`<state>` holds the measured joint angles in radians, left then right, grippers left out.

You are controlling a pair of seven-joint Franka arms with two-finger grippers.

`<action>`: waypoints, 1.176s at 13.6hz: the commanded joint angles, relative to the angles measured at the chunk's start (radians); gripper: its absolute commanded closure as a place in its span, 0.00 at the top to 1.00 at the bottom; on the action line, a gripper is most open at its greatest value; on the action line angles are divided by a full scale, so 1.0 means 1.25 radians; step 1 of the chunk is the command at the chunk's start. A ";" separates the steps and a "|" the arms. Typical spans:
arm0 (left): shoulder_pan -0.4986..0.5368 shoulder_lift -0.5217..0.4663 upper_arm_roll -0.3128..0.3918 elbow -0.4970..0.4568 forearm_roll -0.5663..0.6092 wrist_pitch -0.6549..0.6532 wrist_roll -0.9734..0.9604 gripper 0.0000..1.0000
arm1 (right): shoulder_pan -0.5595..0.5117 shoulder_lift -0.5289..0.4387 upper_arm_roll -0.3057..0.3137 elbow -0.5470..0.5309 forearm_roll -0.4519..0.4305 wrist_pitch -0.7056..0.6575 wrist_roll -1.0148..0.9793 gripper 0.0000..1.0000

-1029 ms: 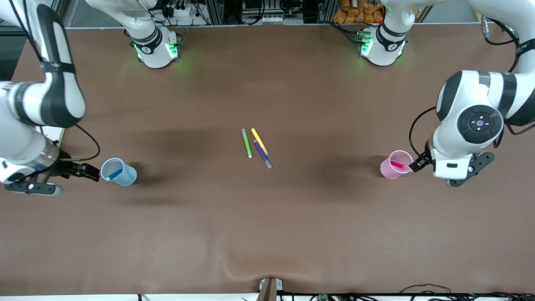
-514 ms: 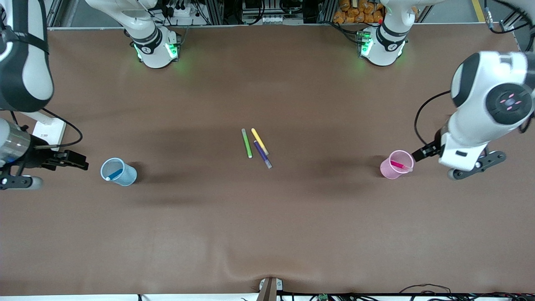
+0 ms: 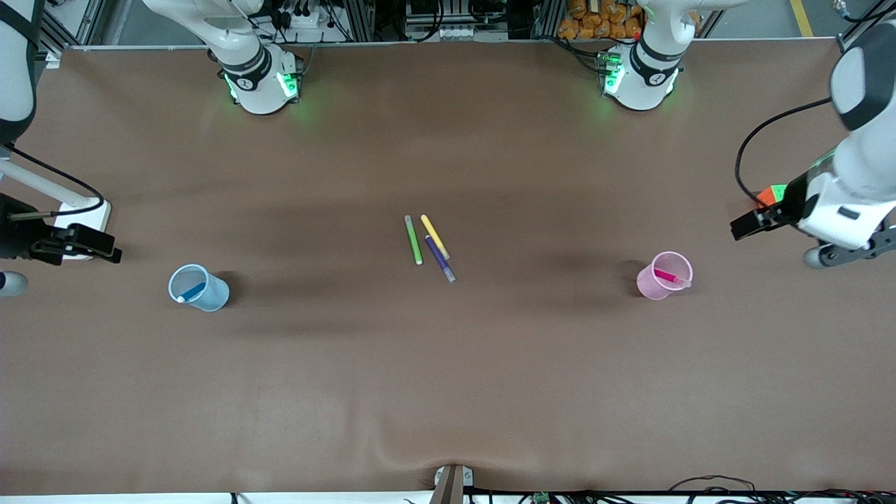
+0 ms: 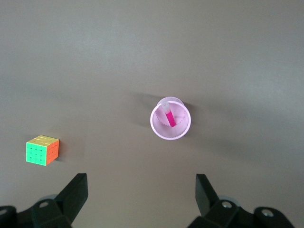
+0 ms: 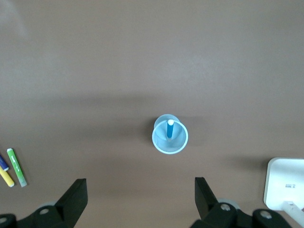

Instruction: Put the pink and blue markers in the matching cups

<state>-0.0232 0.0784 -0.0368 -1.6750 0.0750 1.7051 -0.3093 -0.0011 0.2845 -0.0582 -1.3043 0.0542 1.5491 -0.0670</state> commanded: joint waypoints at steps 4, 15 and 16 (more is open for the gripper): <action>-0.086 -0.085 0.075 -0.009 -0.021 -0.032 0.028 1.00 | -0.004 -0.009 0.002 0.068 0.008 -0.122 -0.011 1.00; -0.121 -0.198 0.136 -0.044 -0.062 -0.119 0.115 1.00 | -0.002 -0.260 0.000 -0.159 -0.036 -0.129 0.097 1.00; -0.120 -0.206 0.136 -0.050 -0.062 -0.119 0.117 1.00 | -0.002 -0.286 0.000 -0.194 -0.036 -0.109 0.095 1.00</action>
<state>-0.1579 -0.1318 0.1202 -1.6947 0.0114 1.5596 -0.1763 -0.0016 0.0471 -0.0627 -1.3906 0.0244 1.3460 0.0330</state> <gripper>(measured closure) 0.000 0.000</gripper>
